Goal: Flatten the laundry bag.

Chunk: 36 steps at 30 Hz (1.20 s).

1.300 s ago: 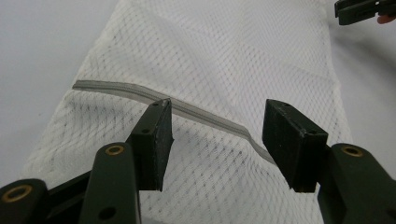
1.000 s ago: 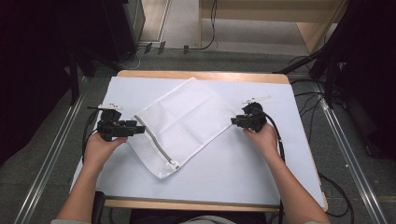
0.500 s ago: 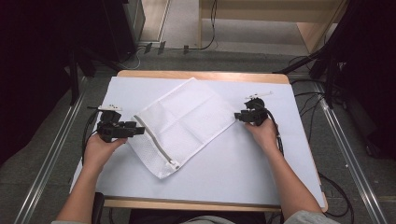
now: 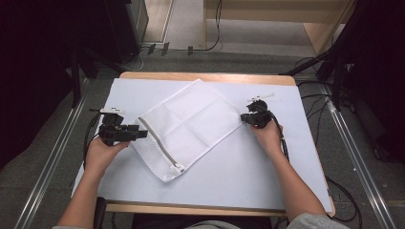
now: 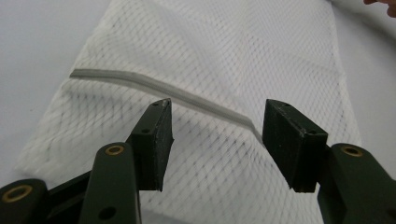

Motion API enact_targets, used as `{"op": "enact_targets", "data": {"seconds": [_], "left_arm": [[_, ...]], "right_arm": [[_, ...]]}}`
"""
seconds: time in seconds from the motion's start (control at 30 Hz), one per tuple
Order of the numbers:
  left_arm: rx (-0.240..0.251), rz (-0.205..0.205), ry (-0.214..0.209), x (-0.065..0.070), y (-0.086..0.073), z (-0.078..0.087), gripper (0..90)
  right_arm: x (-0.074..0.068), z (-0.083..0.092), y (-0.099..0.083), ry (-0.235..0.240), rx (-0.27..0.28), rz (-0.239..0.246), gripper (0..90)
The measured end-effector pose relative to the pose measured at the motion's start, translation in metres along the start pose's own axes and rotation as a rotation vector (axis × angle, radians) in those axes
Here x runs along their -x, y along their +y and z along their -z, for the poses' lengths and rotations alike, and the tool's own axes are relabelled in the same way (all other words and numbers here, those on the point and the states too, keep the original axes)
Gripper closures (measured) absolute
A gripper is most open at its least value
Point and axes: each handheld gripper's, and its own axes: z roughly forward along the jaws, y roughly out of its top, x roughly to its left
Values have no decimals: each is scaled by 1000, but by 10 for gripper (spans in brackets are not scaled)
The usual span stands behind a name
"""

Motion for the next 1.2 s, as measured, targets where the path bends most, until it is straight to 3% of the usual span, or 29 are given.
{"op": "enact_targets", "data": {"seconds": [0.17, 0.3, 0.57, 0.83, 0.9, 0.93, 1.03, 1.2], "left_arm": [[2, 5, 5, -5, 2, -2, 438], [14, 16, 14, -13, 8, -7, 438], [-22, 5, 53, -28, 18, -23, 440], [-5, 34, 69, -50, 28, -35, 453], [-42, 29, 102, -56, 32, -39, 452], [-35, 27, 109, -58, 33, -40, 452], [-20, 40, 99, -64, 35, -45, 453], [-60, 38, 80, -68, 38, -56, 458]], "right_arm": [[19, 9, -2, 5, 31, -51, 882], [29, 12, -3, -11, 35, -47, 882], [48, 17, -6, -40, 34, -91, 844], [36, 40, -1, -16, 76, -89, 780], [29, 45, -3, -9, 73, -73, 776], [26, 47, -4, -2, 70, -73, 776], [15, 51, -10, 16, 78, -66, 775], [-4, 54, -24, 40, 60, -33, 761]]}}
